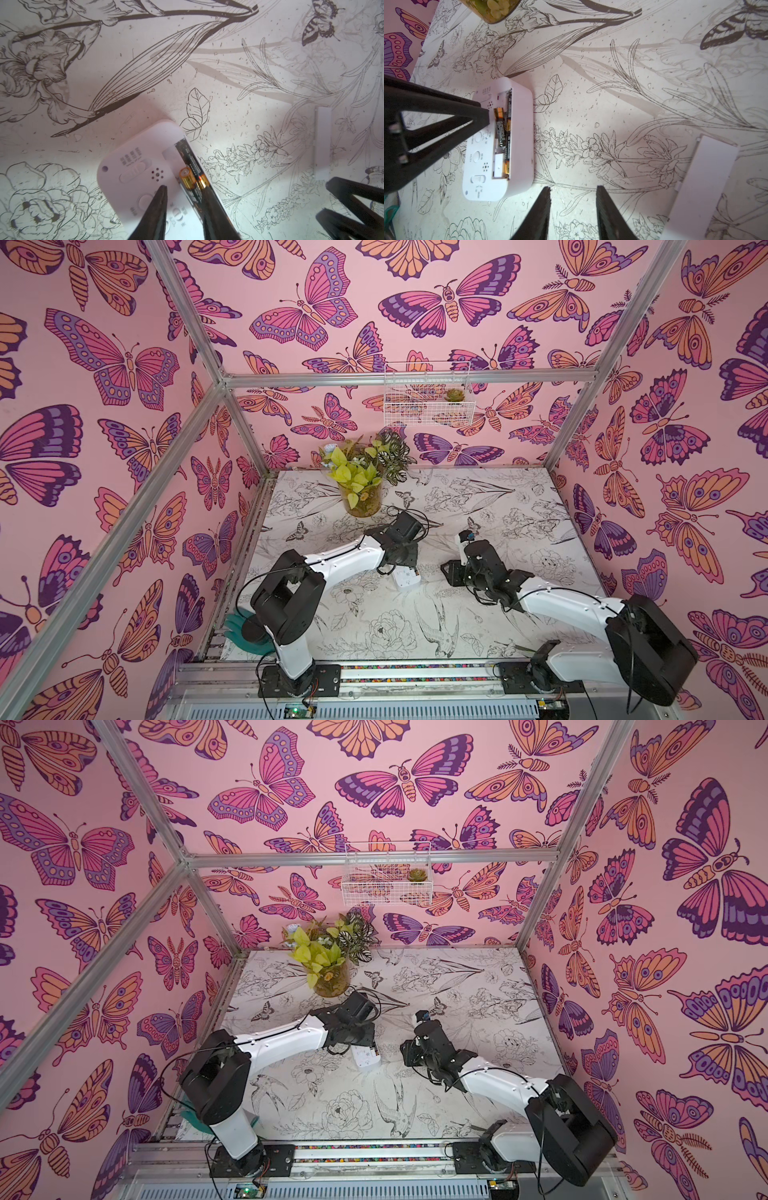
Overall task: Insert the battery into the alarm
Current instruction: Install the battery in the alarm.
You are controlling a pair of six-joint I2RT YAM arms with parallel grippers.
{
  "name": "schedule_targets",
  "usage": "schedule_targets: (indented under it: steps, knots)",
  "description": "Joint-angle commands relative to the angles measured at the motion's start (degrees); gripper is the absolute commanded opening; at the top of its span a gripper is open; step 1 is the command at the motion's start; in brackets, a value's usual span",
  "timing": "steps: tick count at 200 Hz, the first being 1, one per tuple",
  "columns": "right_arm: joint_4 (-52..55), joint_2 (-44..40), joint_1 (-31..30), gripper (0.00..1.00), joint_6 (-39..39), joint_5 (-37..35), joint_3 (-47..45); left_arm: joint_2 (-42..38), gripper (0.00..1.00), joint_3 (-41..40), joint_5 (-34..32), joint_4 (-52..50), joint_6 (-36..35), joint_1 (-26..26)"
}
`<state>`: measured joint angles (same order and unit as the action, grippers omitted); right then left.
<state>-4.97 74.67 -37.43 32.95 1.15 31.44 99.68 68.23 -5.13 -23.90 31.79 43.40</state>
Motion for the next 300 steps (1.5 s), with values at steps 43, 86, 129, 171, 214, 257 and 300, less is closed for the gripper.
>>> schedule_targets:
  steps: [43,86,129,171,214,257,300]
  knots:
    - [2.01,-3.42,-4.61,0.41,-2.2,0.37,-1.17,-0.09,0.08,1.58,1.52,1.23,-3.79,-1.81]
    - [1.51,-1.13,-11.35,0.39,-5.24,1.27,-0.62,3.02,0.11,3.21,5.48,2.1,-4.54,-3.38]
    - [1.69,3.91,-12.57,0.36,-5.65,2.12,1.69,4.02,0.17,2.82,8.23,2.89,-4.19,-3.58]
    - [1.11,4.82,-12.91,0.36,-5.49,2.58,2.08,3.68,0.21,1.82,8.35,2.87,-4.54,-3.54]
    - [1.17,5.81,-13.03,0.36,-5.68,3.16,2.66,3.89,0.19,1.91,8.23,2.81,-4.54,-3.54]
    - [1.28,6.23,-12.98,0.36,-5.76,3.31,2.98,4.73,0.19,1.55,8.22,2.59,-4.74,-3.57]
    - [1.63,6.71,-13.02,0.37,-5.93,3.12,3.5,5.27,0.2,0.96,8.35,2.43,-4.94,-3.5]
